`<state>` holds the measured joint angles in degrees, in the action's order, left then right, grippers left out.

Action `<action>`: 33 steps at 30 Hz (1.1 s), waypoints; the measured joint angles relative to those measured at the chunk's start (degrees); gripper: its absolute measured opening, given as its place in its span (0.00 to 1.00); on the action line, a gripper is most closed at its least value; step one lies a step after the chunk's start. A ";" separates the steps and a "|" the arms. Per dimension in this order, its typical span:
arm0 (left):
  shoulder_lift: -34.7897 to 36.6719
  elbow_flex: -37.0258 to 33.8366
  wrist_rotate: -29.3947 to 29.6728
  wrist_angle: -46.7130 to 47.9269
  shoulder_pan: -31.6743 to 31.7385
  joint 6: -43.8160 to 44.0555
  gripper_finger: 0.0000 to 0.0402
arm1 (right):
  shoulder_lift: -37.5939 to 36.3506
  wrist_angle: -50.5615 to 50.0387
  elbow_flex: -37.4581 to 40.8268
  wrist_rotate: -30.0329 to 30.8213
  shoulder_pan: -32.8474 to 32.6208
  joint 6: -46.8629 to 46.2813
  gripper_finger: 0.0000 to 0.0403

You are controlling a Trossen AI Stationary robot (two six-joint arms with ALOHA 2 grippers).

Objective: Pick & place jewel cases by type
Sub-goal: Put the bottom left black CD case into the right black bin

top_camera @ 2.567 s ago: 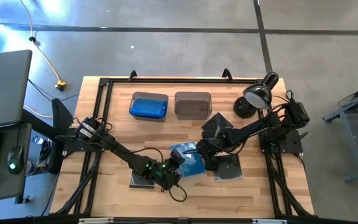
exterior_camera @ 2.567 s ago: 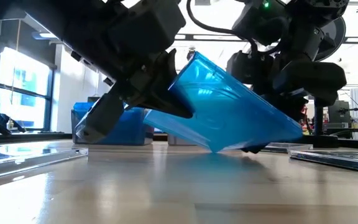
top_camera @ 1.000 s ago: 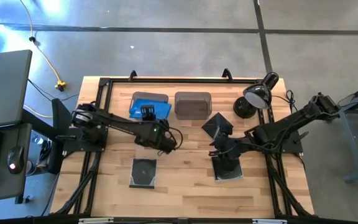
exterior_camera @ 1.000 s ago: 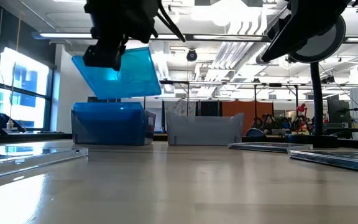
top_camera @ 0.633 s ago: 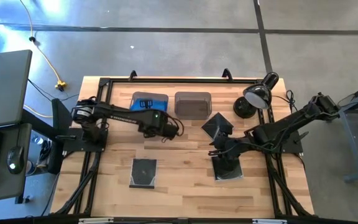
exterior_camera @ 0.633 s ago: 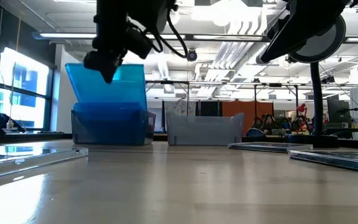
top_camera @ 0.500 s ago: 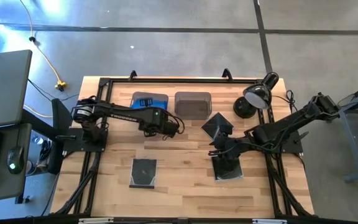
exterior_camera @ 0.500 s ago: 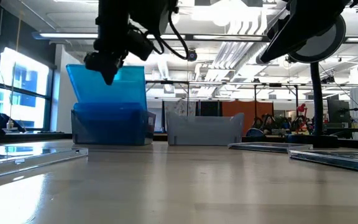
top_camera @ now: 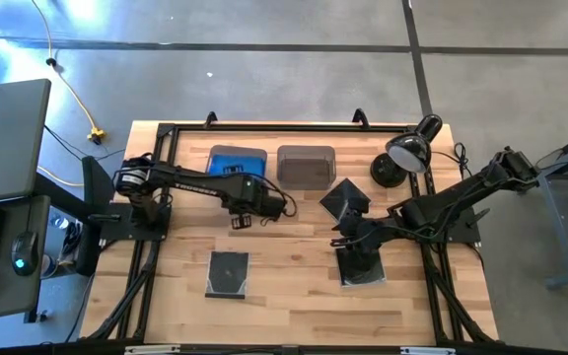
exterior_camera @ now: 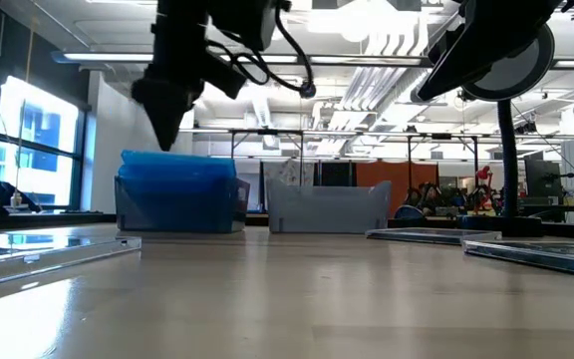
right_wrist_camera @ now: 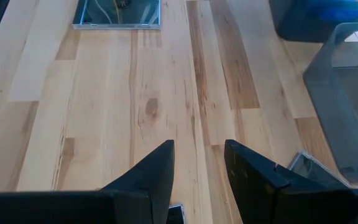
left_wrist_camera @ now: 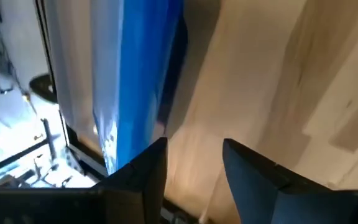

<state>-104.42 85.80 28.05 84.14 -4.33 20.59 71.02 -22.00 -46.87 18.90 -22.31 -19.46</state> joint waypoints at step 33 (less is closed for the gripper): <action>-0.04 -14.08 -8.40 -22.13 -50.61 38.42 0.38 | 41.95 40.35 -13.43 -6.03 5.21 17.91 0.34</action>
<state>-104.47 71.72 19.65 62.01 -54.94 59.01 112.97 18.35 -60.31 12.87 -17.10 -1.55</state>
